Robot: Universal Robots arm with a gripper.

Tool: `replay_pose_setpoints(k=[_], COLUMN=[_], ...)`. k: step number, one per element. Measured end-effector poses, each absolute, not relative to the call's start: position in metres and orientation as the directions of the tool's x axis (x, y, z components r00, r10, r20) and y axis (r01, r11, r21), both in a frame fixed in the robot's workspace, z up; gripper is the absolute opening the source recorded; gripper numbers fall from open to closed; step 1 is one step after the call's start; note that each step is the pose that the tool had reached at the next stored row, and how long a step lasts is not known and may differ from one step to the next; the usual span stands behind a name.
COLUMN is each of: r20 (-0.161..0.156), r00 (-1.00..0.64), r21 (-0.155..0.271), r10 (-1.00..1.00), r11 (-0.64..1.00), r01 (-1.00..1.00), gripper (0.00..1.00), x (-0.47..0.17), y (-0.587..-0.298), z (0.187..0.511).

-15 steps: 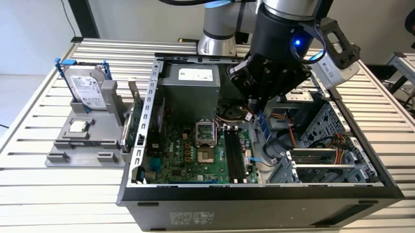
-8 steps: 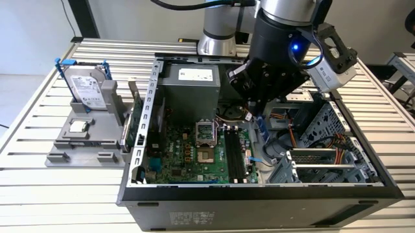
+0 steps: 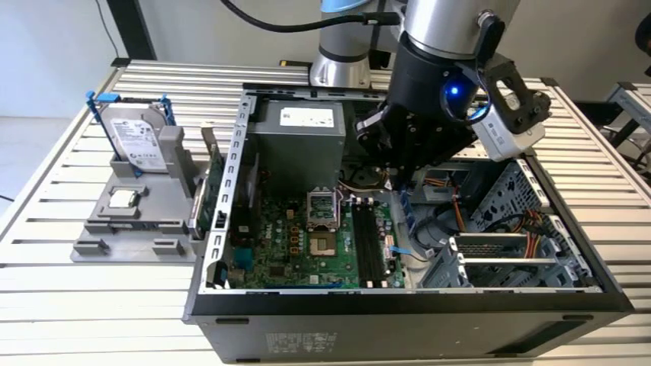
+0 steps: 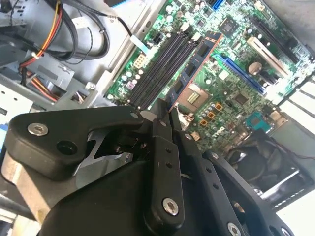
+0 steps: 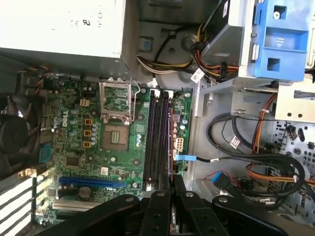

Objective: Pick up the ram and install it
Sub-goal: 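Insert the ram into the slot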

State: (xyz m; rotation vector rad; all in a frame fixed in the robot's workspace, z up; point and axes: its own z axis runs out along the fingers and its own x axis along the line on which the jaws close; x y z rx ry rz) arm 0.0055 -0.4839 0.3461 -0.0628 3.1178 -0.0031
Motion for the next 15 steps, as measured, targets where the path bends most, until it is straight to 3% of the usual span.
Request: replay_pose_setpoints(k=[15], r20=[-0.023], r00=[-0.993], r21=[-0.003], r10=[0.120], r11=[0.993], r01=[0.120], gripper=[0.00], x=[0.005], y=[-0.484], z=[0.325])
